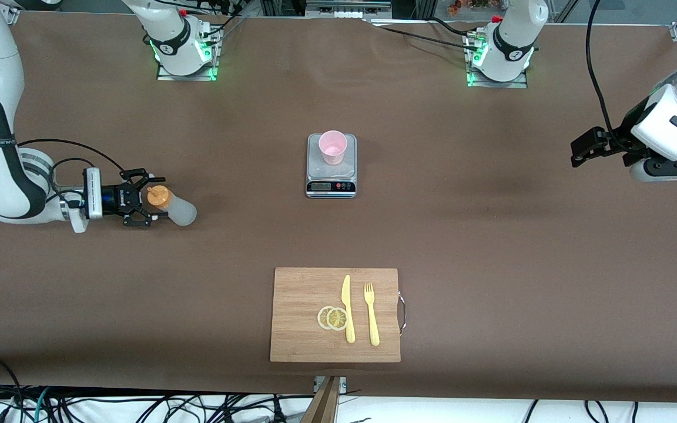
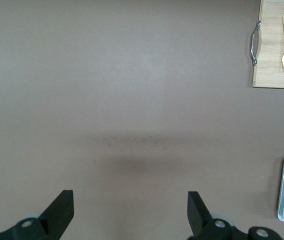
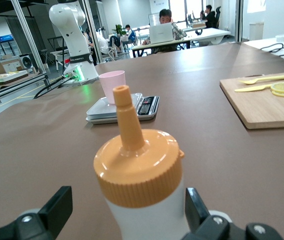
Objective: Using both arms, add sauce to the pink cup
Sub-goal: 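Reach the right gripper to the squeeze bottle and grasp it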
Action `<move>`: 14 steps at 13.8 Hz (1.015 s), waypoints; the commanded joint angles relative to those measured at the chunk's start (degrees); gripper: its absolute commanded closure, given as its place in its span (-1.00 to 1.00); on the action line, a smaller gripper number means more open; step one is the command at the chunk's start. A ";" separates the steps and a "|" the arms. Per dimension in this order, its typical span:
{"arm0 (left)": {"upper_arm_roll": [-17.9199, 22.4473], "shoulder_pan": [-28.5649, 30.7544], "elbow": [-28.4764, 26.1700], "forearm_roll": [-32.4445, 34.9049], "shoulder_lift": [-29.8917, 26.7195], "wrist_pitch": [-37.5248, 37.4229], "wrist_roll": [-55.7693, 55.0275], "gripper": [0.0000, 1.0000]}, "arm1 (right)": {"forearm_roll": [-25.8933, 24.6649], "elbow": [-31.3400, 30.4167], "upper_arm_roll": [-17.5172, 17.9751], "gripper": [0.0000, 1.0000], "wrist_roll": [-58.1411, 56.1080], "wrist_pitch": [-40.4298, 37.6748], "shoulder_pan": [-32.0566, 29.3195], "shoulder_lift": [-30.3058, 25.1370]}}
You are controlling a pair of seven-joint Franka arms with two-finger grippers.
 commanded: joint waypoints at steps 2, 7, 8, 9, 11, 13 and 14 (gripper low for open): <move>-0.32 0.29 1.70 -0.08 0.87 -0.48 0.32 -1.00 | 3.46 -0.86 0.55 -0.99 -3.57 -0.69 0.02 0.97; -0.32 0.20 1.70 0.01 0.95 -0.48 0.32 -1.00 | 6.71 -0.78 0.55 -0.99 -5.51 -0.60 1.08 3.26; -0.32 0.20 1.70 0.01 0.95 -0.48 0.32 -1.00 | 7.41 -0.78 0.55 -0.99 -5.86 -0.60 1.43 3.61; -0.32 0.20 1.79 0.01 0.95 -0.48 0.32 -1.00 | 8.20 -0.78 0.64 -0.94 -6.12 -0.60 2.04 3.70; -0.32 0.20 1.70 0.01 0.95 -0.48 0.32 -1.00 | 8.38 -0.25 0.55 -0.02 -7.00 -0.42 2.22 3.70; -0.32 0.20 1.70 0.01 0.95 -0.48 0.32 -1.00 | 8.30 -0.07 0.55 0.98 -6.74 -0.60 2.75 3.53; -0.32 0.20 1.70 0.01 0.95 -0.48 0.32 -1.00 | 8.12 0.54 0.55 1.00 -6.74 -0.51 3.01 3.53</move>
